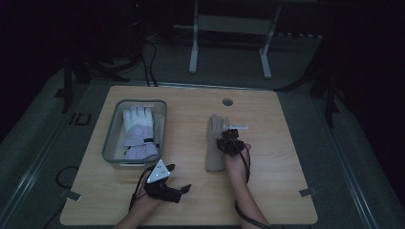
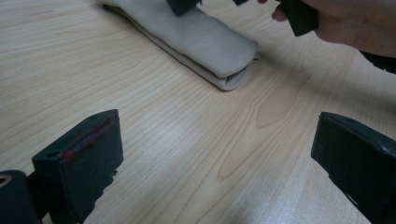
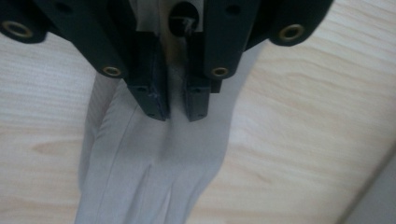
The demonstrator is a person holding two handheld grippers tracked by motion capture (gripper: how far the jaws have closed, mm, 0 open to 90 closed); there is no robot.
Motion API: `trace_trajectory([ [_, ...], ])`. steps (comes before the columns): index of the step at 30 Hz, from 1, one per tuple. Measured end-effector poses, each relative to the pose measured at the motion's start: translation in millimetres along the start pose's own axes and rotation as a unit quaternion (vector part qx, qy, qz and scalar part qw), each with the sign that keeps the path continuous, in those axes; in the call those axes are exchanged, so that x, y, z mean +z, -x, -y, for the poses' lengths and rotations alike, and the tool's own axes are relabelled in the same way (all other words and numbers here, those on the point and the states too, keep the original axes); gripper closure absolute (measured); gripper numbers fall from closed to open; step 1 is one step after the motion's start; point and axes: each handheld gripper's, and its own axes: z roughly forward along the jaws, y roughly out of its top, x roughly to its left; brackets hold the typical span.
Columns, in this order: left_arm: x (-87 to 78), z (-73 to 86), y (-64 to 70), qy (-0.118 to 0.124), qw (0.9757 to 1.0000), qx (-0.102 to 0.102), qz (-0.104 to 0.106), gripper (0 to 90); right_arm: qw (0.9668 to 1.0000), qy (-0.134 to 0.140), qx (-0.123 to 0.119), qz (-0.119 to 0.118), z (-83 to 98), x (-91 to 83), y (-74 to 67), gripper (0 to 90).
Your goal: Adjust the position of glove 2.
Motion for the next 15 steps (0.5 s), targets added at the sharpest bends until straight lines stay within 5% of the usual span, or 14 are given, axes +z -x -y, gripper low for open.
trace_trajectory([
  [10,0.7,-0.3,1.5,0.0,1.0,0.003,0.0,2.5,0.9987,0.004,-0.018,-0.047,-2.5,-16.9,10.1,55.3],
  [11,0.9,-0.9,2.4,0.0,1.0,0.006,0.0,2.5,0.9978,0.021,-0.048,-0.039,-3.4,-24.4,14.7,54.2],
  [14,1.1,-1.8,3.3,0.001,1.0,0.006,0.0,2.5,0.9977,0.02,-0.047,-0.045,-5.0,-30.9,19.9,49.7],
  [15,1.6,-2.5,3.8,0.004,1.0,0.009,-0.001,2.5,0.9978,0.022,-0.044,-0.045,-6.4,-37.1,25.2,41.5],
])
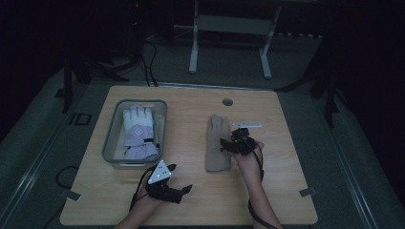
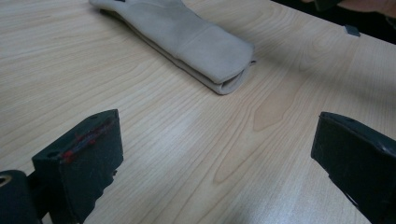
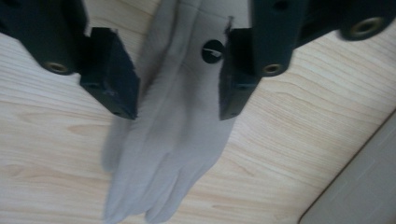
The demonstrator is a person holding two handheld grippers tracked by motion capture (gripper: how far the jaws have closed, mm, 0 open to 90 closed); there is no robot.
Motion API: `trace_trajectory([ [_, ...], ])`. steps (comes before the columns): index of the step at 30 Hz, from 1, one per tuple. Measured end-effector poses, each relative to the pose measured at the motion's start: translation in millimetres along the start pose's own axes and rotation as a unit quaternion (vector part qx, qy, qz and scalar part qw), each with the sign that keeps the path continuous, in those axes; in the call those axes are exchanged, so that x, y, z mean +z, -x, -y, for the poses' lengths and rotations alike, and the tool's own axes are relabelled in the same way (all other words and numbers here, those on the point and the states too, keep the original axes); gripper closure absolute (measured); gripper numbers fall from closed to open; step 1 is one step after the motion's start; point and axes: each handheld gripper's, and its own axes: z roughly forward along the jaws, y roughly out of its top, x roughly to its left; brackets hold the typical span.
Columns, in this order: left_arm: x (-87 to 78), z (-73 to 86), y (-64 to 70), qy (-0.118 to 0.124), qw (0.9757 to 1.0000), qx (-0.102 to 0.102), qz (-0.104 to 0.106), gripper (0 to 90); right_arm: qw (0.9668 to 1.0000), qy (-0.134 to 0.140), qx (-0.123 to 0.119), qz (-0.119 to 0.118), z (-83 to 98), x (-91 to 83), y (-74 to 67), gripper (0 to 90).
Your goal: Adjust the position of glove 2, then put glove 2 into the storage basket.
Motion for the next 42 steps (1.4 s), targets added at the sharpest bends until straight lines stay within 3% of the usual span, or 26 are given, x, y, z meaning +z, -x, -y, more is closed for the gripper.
trace_trajectory([
  [1,0.0,0.0,0.0,0.0,1.0,0.0,0.0,2.5,1.0,0.003,0.001,-0.004,-0.6,-2.8,2.6,35.1],
  [5,-0.2,-3.0,-0.8,0.004,1.0,-0.003,-0.003,2.5,0.9996,-0.002,-0.002,-0.029,-0.7,-10.5,8.9,26.3],
  [6,-0.4,-4.0,-0.7,0.006,1.0,-0.001,-0.004,2.5,0.9986,0.012,0.006,-0.05,0.5,-14.9,13.2,16.0],
  [11,0.4,-9.4,1.7,0.004,0.9999,0.009,0.004,2.5,0.9973,0.018,-0.01,-0.07,4.3,-18.5,24.7,16.7],
  [13,3.0,-11.5,2.4,-0.005,0.9999,0.003,0.011,2.6,0.9959,0.034,-0.027,-0.079,7.7,-22.2,32.4,19.9],
  [14,4.4,-13.3,3.0,-0.019,0.9998,0.004,0.01,2.7,0.9955,0.043,-0.034,-0.077,8.5,-23.9,33.7,19.9],
  [16,8.3,-16.9,8.5,-0.036,0.999,0.024,-0.011,3.8,0.9949,0.044,-0.047,-0.078,9.0,-25.7,35.3,19.3],
  [19,12.7,-18.9,10.7,-0.046,0.9984,0.033,-0.007,3.8,0.9948,0.023,-0.034,-0.093,8.3,-25.5,37.4,18.2],
  [21,21.3,-21.9,13.1,-0.07,0.9963,0.05,0.0,3.8,0.9953,0.016,-0.019,-0.094,6.8,-25.1,37.6,12.8],
  [27,36.4,-29.1,16.7,-0.093,0.993,0.071,0.015,4.5,0.9953,0.017,-0.045,-0.084,2.8,-20.1,31.1,13.9],
  [32,44.3,-36.3,18.5,-0.096,0.9924,0.073,0.022,6.8,0.9956,0.021,-0.042,-0.081,-6.3,-11.5,34.8,17.7],
  [37,52.3,-47.5,16.6,-0.09,0.9912,0.095,0.021,11.0,0.9962,0.011,-0.035,-0.079,-16.8,0.9,40.7,22.0],
  [38,56.7,-52.0,16.2,-0.094,0.99,0.104,0.015,11.3,0.9964,0.007,-0.033,-0.078,-18.8,3.6,41.7,22.0],
  [42,63.0,-58.5,17.2,-0.096,0.9889,0.112,0.015,14.4,0.9968,-0.001,-0.027,-0.076,-24.2,12.8,45.2,24.2],
])
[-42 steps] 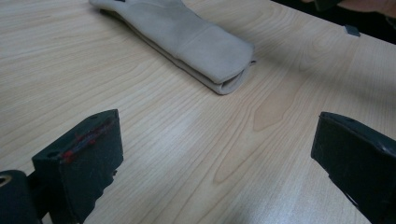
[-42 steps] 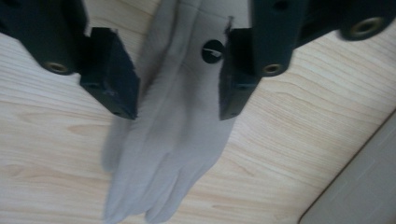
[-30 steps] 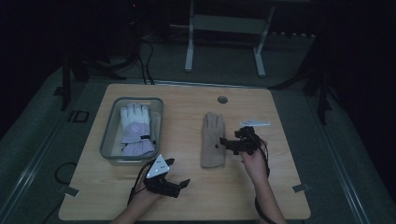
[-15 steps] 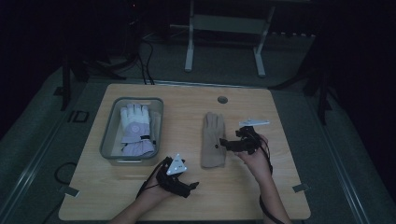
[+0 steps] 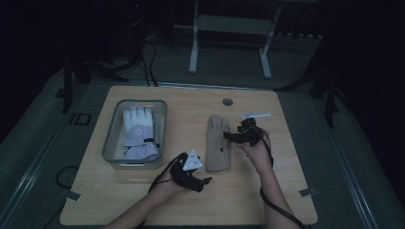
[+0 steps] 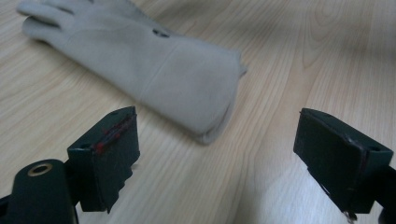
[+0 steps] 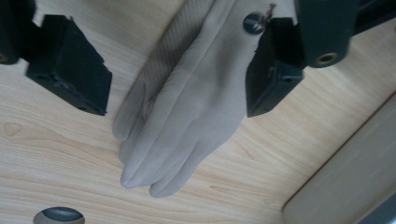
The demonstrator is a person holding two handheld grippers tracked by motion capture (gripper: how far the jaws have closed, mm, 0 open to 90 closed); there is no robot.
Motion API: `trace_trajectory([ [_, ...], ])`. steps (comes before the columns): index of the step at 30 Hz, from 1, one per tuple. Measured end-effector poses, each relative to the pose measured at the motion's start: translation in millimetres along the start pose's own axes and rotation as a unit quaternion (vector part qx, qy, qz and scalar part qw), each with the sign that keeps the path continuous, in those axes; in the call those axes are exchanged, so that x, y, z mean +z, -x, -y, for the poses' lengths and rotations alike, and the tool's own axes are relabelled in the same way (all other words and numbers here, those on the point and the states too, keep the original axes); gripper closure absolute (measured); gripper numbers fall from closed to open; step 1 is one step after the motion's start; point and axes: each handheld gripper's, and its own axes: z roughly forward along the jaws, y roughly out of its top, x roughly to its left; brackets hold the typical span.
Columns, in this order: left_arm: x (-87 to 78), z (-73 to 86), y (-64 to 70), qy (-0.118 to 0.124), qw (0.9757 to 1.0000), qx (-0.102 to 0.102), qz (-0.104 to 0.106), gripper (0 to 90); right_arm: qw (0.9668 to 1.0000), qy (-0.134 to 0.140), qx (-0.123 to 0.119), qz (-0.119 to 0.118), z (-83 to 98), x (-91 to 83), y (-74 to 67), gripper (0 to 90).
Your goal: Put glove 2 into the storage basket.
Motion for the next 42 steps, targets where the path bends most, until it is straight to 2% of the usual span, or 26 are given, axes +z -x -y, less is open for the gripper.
trace_trajectory([
  [3,11.6,-7.8,1.7,-0.007,0.9998,0.021,0.005,14.8,0.9999,-0.013,0.008,0.003,-5.8,13.1,5.4,24.7],
  [4,11.6,-7.8,1.7,-0.007,0.9998,0.021,0.005,14.7,0.9998,-0.015,0.009,0.006,-7.1,16.3,6.2,24.7],
  [6,22.7,-14.1,3.1,-0.025,0.999,0.036,0.003,14.8,0.9997,-0.021,0.013,0.003,-8.8,23.0,7.8,24.7],
  [9,29.0,-17.5,3.2,-0.035,0.9986,0.039,0.003,14.8,0.9994,-0.031,0.017,0.003,-9.2,29.9,7.8,25.4],
  [12,35.9,-20.4,2.8,-0.044,0.9975,0.055,-0.007,15.7,0.9989,-0.042,0.02,0.007,-8.7,39.1,8.5,26.9],
  [14,43.4,-22.0,-0.1,-0.064,0.9961,0.061,-0.003,17.2,0.9981,-0.056,0.026,0.007,-7.1,48.1,10.0,26.9],
  [16,45.1,-22.1,-0.9,-0.066,0.9959,0.062,0.001,19.5,0.9979,-0.059,0.026,0.009,-6.7,50.7,10.0,27.0],
  [20,52.3,-23.2,-3.8,-0.083,0.9945,0.063,0.012,23.3,0.9967,-0.077,0.023,0.002,-4.9,58.3,9.6,38.9],
  [21,52.3,-23.2,-3.8,-0.083,0.9945,0.063,0.012,23.4,0.9967,-0.077,0.023,0.002,-4.9,58.3,9.6,38.9],
  [22,53.6,-23.1,-3.6,-0.084,0.9943,0.064,0.014,23.6,0.9965,-0.08,0.023,-0.003,-4.4,59.6,9.0,46.1],
  [23,54.9,-22.9,-3.3,-0.087,0.994,0.065,0.016,23.6,0.9965,-0.08,0.023,-0.003,-4.4,59.6,9.0,46.1],
  [24,56.9,-22.9,-2.7,-0.093,0.9935,0.064,0.015,25.1,0.9963,-0.082,0.024,-0.007,-4.3,59.9,8.1,50.8],
  [26,57.8,-23.4,-3.2,-0.093,0.9938,0.06,0.012,32.1,0.9959,-0.086,0.027,-0.009,-4.3,59.4,8.7,57.8],
  [28,58.1,-23.8,-2.9,-0.094,0.9935,0.063,0.012,34.7,0.9956,-0.089,0.028,-0.008,-4.8,58.7,9.4,64.2],
  [29,58.3,-23.9,-2.4,-0.094,0.9934,0.066,0.01,34.7,0.9956,-0.089,0.028,-0.008,-4.8,58.7,9.4,64.2],
  [31,58.1,-24.9,-2.7,-0.096,0.9931,0.067,0.012,46.7,0.9955,-0.092,0.021,-0.007,-5.5,58.0,7.9,68.6],
  [32,57.8,-25.6,-2.9,-0.097,0.9929,0.067,0.005,53.6,0.9954,-0.093,0.021,-0.006,-5.7,57.9,7.1,69.6],
  [33,57.7,-26.3,-3.0,-0.1,0.9928,0.066,0.0,53.6,0.9954,-0.093,0.021,-0.006,-5.7,57.9,7.1,69.6],
  [34,57.8,-26.9,-2.7,-0.103,0.9921,0.072,-0.009,66.5,0.9955,-0.092,0.021,-0.004,-6.0,57.8,5.5,72.1],
  [35,57.7,-27.5,-2.3,-0.104,0.9915,0.076,-0.019,66.5,0.9955,-0.092,0.021,-0.004,-6.0,57.8,5.5,72.1],
  [37,56.3,-29.1,-2.9,-0.104,0.9917,0.072,-0.022,78.6,0.996,-0.087,0.02,-0.001,-6.4,57.2,3.7,74.2],
  [42,49.2,-30.9,-3.4,-0.101,0.9918,0.076,-0.023,81.3,0.9967,-0.079,0.016,0.003,-8.6,53.0,-0.3,75.5],
])
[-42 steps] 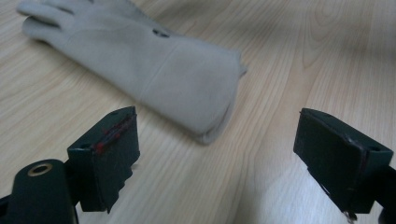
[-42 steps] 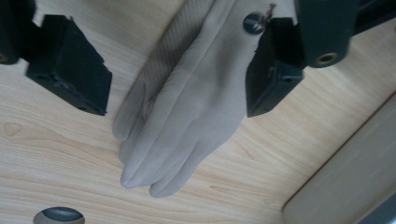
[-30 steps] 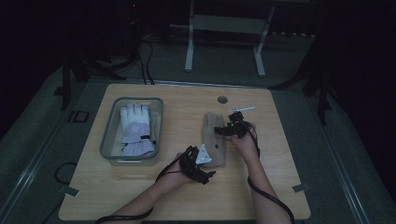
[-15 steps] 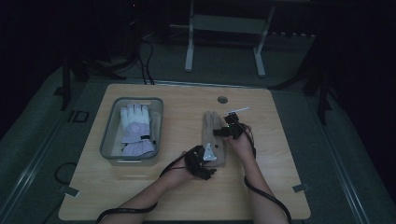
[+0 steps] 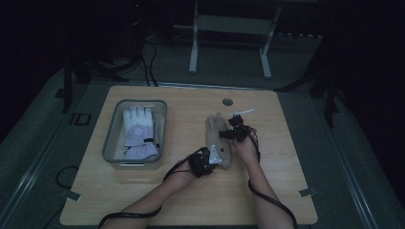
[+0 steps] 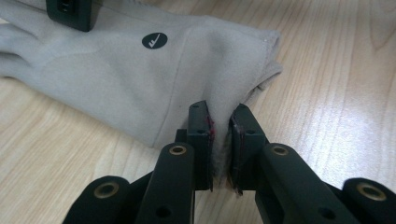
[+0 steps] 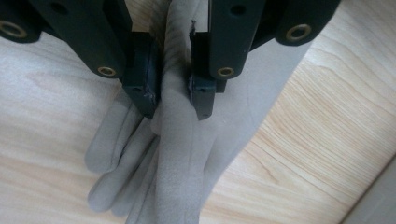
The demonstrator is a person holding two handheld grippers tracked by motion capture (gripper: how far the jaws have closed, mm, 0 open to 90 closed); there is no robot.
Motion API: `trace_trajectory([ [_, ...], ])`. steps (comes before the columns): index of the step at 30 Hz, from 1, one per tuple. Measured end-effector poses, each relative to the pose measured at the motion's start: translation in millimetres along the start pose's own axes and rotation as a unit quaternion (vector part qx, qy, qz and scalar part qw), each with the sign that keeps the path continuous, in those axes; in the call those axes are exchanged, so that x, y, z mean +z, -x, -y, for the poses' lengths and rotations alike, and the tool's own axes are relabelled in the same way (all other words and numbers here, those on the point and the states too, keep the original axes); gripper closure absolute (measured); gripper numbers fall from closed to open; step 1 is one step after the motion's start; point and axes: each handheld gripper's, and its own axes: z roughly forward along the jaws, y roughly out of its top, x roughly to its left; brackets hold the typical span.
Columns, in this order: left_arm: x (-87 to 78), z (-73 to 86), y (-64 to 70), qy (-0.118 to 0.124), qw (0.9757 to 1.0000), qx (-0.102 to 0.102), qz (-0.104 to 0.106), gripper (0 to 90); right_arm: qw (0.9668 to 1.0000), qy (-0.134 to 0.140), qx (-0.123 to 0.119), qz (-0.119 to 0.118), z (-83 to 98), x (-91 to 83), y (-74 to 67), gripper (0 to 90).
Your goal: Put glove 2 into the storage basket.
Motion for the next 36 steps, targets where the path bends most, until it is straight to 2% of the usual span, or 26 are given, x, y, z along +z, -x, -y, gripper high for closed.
trace_trajectory([
  [3,-5.9,-0.4,-0.7,0.0,1.0,0.002,0.0,81.7,0.9999,0.01,-0.001,-0.012,-2.8,-6.2,-3.5,75.6],
  [9,-21.7,-3.7,-0.5,0.008,0.9999,0.011,-0.009,81.8,0.9996,0.021,-0.001,-0.021,-5.7,-13.7,-8.4,76.0],
  [12,-31.2,-6.9,-1.9,0.014,0.9997,0.013,-0.014,81.9,0.9992,0.031,-0.004,-0.024,-10.5,-20.7,-12.8,76.1],
  [13,-37.8,-9.2,-2.8,0.015,0.9995,0.02,-0.021,81.9,0.9989,0.039,-0.009,-0.025,-15.0,-26.5,-16.5,76.1],
  [18,-50.8,-14.0,-6.1,0.022,0.9991,0.021,-0.029,81.9,0.998,0.053,-0.017,-0.029,-25.4,-38.4,-23.6,76.1],
  [23,-66.9,-16.5,-9.9,0.026,0.9985,0.025,-0.041,81.9,0.9966,0.069,-0.031,-0.034,-40.9,-51.3,-38.5,76.1],
  [25,-74.3,-16.1,-12.2,0.028,0.9985,0.021,-0.042,81.9,0.9962,0.073,-0.033,-0.035,-43.2,-53.4,-41.3,76.1],
  [26,-77.9,-15.9,-13.2,0.028,0.9983,0.021,-0.046,82.0,0.9955,0.078,-0.038,-0.038,-47.8,-56.9,-47.2,76.1],
  [30,-92.4,-14.6,-16.6,0.028,0.9975,0.025,-0.06,82.0,0.9945,0.084,-0.045,-0.043,-55.4,-60.4,-56.3,76.1],
  [32,-102.9,-12.0,-19.7,0.026,0.9971,0.025,-0.067,82.0,0.9937,0.087,-0.053,-0.048,-63.4,-61.9,-66.8,76.1],
  [36,-112.7,-7.6,-23.5,0.023,0.9967,0.021,-0.075,82.0,0.9922,0.092,-0.063,-0.056,-74.1,-61.9,-81.4,76.1],
])
